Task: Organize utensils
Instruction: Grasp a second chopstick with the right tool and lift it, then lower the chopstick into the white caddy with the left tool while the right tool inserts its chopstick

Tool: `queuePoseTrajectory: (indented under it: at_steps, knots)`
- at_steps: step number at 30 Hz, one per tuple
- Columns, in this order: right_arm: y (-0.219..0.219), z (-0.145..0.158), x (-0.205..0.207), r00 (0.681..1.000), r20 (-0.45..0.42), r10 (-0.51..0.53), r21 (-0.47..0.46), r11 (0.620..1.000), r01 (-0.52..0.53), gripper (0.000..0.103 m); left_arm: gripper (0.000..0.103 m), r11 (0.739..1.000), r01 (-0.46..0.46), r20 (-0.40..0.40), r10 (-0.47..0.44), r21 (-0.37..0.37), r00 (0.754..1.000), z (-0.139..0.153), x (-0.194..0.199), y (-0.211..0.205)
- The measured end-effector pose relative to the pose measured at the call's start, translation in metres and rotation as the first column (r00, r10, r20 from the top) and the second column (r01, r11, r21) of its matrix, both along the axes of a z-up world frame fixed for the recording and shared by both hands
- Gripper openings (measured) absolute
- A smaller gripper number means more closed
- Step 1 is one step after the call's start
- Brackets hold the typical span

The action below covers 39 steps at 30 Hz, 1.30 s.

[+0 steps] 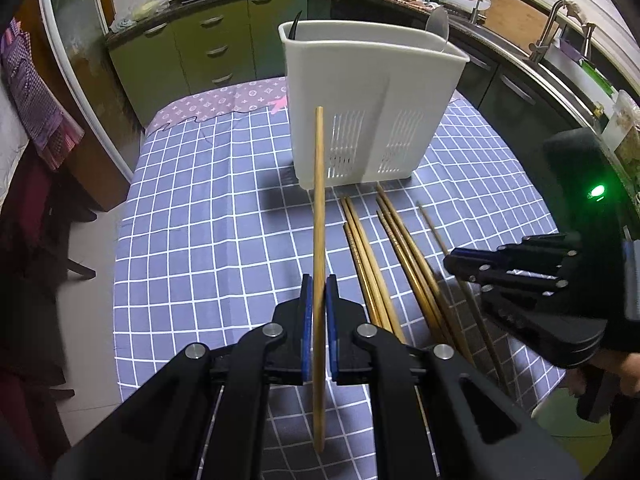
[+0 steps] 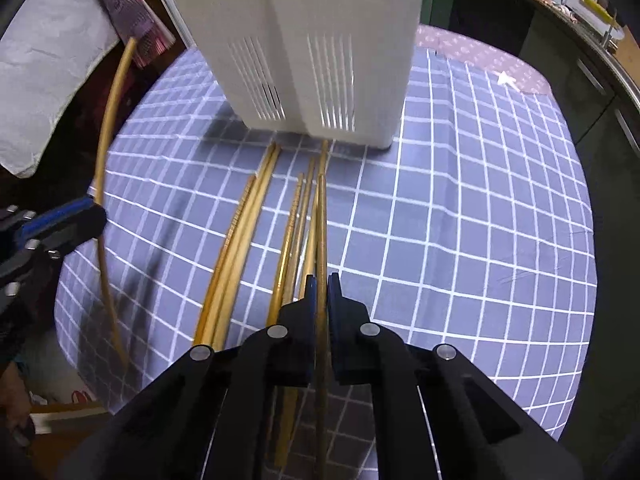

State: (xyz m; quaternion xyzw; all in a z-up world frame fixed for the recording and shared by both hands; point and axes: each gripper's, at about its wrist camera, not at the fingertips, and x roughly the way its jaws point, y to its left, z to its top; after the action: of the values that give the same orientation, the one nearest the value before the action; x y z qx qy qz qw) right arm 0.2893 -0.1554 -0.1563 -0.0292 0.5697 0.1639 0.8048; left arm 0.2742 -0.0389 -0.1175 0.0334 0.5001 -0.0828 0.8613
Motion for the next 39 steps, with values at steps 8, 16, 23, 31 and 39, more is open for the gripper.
queuePoseTrajectory:
  at_steps: [8,16,23,31,39]
  knots:
    - [-0.023,0.046,-0.024,0.996,0.091,-0.001,0.074,0.997,-0.005,0.006,0.006,1.000,0.017,0.022,-0.016,-0.014,1.000,0.011,-0.009,0.003]
    - [-0.039,0.081,-0.055,0.984,0.176,0.025,0.109,0.993,-0.044,0.006,0.006,0.999,0.039,0.045,-0.038,-0.017,0.998,0.025,-0.022,0.006]
    - [-0.051,0.102,-0.079,0.971,0.237,0.030,0.132,0.989,-0.063,0.006,0.006,0.998,0.048,0.076,-0.046,-0.027,0.996,0.043,-0.037,0.010]
    - [-0.051,0.120,-0.090,0.958,0.284,0.037,0.137,0.987,-0.079,0.006,0.006,0.998,0.066,0.113,-0.063,-0.021,0.992,0.060,-0.047,0.008]
    - [-0.048,0.125,-0.086,0.953,0.299,0.041,0.144,0.986,-0.087,0.006,0.006,0.997,0.076,0.118,-0.074,-0.019,0.990,0.064,-0.041,0.001]
